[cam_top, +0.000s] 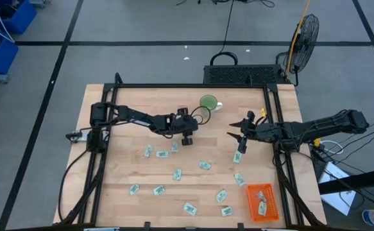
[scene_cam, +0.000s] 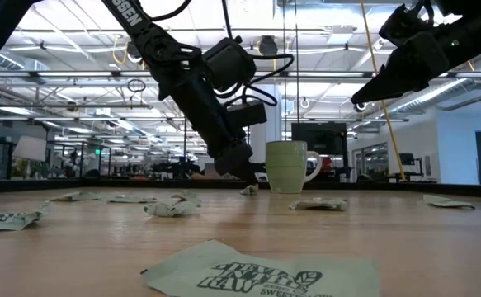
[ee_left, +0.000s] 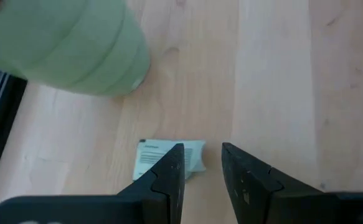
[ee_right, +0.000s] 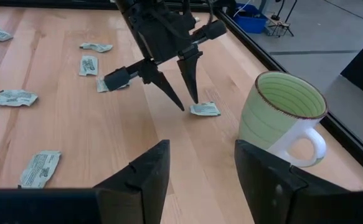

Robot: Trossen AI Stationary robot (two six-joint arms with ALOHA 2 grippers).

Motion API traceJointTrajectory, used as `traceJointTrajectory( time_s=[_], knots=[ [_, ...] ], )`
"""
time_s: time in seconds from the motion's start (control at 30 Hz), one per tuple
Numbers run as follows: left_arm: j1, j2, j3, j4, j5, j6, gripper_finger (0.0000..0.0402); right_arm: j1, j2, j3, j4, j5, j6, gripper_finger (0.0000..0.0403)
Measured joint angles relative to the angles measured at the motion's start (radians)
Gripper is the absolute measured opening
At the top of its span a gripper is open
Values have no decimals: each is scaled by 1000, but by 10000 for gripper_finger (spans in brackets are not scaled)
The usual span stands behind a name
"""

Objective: Pick and place Stevia / Truvia into bins
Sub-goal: Put the stevia packet into the orange bin

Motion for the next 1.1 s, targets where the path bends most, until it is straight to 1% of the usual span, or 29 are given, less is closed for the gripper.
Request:
traceJointTrajectory(
  time_s=[0.17,0.37,0.53,0.7,0.83,0.9,1.1],
  knots=[
    [24,0,0,0,0,-5,113,0,0,0,0,0,0,173],
    [32,0,0,0,60,-29,113,0,0,0,0,0,0,173],
    [22,0,0,0,58,-20,113,0,0,0,0,0,0,172],
    [41,0,0,0,21,-19,113,0,0,0,0,0,0,172],
    [49,0,0,8,35,-25,113,0,0,0,0,0,0,172],
    [50,13,0,22,50,-30,113,0,0,0,0,0,0,171],
    [49,69,1,71,40,0,113,0,0,0,-2,0,-3,171]
  ],
)
